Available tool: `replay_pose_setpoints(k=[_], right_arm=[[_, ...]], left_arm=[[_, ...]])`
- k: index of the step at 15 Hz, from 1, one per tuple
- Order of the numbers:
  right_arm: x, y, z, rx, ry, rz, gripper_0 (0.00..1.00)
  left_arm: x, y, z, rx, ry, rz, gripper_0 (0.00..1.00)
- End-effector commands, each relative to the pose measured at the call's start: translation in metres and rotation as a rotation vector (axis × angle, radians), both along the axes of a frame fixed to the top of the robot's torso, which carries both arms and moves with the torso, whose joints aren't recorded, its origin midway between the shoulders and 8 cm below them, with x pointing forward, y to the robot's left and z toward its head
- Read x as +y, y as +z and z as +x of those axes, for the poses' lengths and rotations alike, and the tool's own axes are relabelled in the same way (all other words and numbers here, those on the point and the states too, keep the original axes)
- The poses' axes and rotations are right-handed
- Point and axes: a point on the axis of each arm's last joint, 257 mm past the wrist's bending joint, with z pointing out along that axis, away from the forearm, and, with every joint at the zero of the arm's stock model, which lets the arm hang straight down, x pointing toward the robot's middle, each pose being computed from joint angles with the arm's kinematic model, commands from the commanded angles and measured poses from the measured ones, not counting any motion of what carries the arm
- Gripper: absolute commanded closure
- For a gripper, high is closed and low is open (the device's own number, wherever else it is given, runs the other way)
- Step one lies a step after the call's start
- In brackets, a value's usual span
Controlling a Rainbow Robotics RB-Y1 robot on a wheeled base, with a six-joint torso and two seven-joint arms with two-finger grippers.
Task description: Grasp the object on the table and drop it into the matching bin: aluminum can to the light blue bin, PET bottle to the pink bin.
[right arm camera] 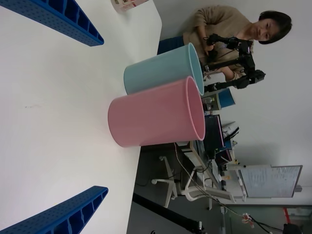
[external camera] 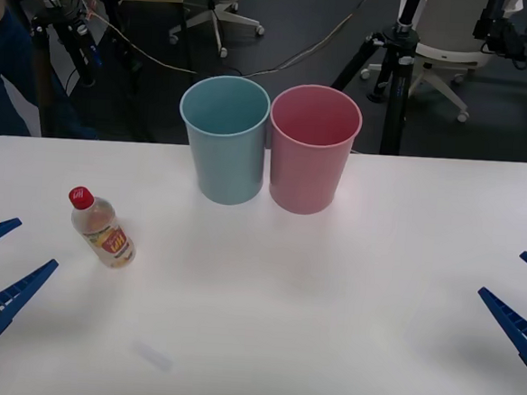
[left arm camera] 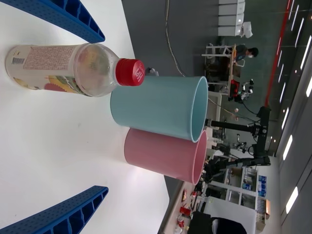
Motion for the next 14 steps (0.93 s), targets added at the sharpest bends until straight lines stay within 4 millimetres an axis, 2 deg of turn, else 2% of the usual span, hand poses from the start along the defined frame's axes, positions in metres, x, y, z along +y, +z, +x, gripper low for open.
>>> replay_pose_setpoints(k=[1, 7, 10, 14], right_arm=[[0.000, 0.000, 0.000, 0.000, 0.000, 0.000, 0.00], [0.000, 0.000, 0.000, 0.000, 0.000, 0.000, 0.00], [0.000, 0.000, 0.000, 0.000, 0.000, 0.000, 0.00], [0.000, 0.000, 0.000, 0.000, 0.000, 0.000, 0.00]], left_arm=[[0.006, -0.008, -0.002, 0.021, 0.017, 0.000, 0.00], [0.016, -0.017, -0.018, 0.033, 0.043, 0.017, 0.00], [0.028, -0.035, -0.010, 0.013, 0.134, 0.079, 0.00], [0.031, -0.059, 0.008, 0.043, 0.140, 0.077, 0.00]])
